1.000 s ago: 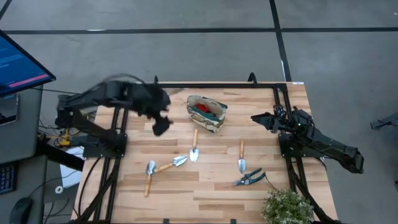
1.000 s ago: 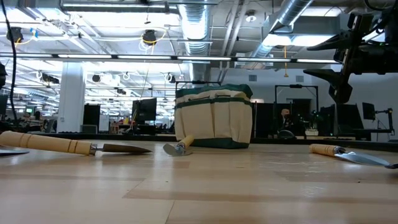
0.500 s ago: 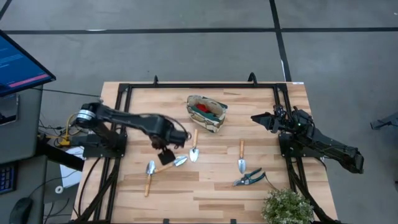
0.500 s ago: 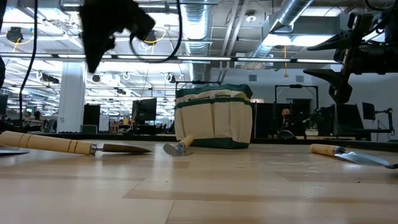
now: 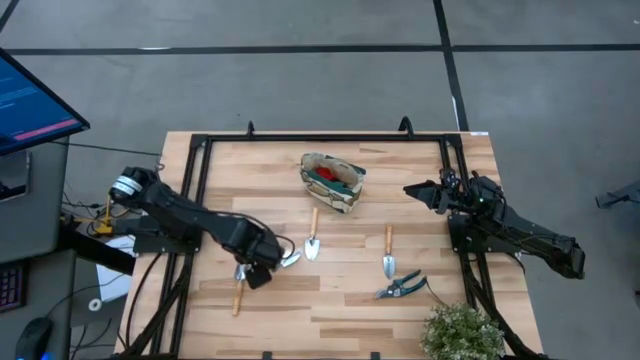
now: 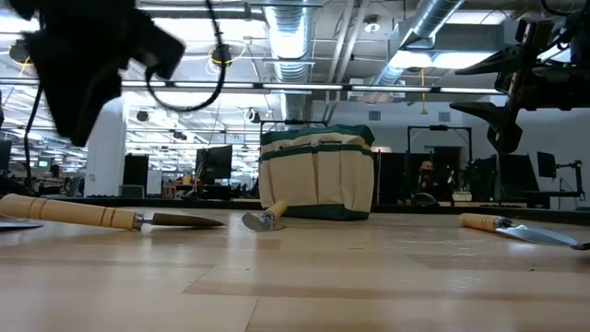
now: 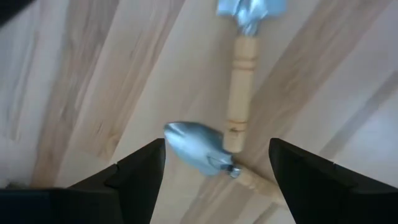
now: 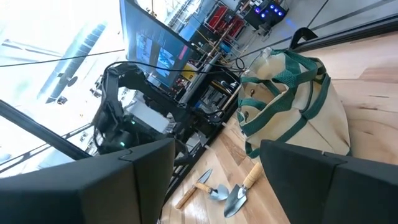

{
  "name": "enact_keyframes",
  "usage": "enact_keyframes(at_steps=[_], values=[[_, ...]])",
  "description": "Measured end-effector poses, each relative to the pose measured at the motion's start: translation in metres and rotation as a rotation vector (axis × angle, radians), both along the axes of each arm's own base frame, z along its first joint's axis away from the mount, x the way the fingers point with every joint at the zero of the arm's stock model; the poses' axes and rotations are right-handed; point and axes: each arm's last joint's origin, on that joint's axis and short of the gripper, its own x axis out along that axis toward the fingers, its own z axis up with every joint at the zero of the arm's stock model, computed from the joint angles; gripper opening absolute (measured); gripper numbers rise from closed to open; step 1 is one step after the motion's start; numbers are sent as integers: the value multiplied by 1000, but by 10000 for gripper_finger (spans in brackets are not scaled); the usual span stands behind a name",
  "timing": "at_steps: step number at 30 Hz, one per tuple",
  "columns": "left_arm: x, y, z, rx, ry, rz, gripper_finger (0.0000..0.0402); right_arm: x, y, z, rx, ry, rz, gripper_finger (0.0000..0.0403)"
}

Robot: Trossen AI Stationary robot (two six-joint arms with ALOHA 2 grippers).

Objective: Pick & Place Garden tools in Gardening bag
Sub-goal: Put the brown trowel into the gardening bag

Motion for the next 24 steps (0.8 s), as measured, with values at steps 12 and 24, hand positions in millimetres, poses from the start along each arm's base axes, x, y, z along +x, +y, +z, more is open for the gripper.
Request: enact_keyframes(at_steps=[12, 24], values=[[0, -5, -30, -46, -42, 1, 285, 0, 0, 0, -20, 4, 0, 230], [-4, -5, -53, -98, -51, -11, 285, 0, 0, 0, -20, 4, 0, 230]])
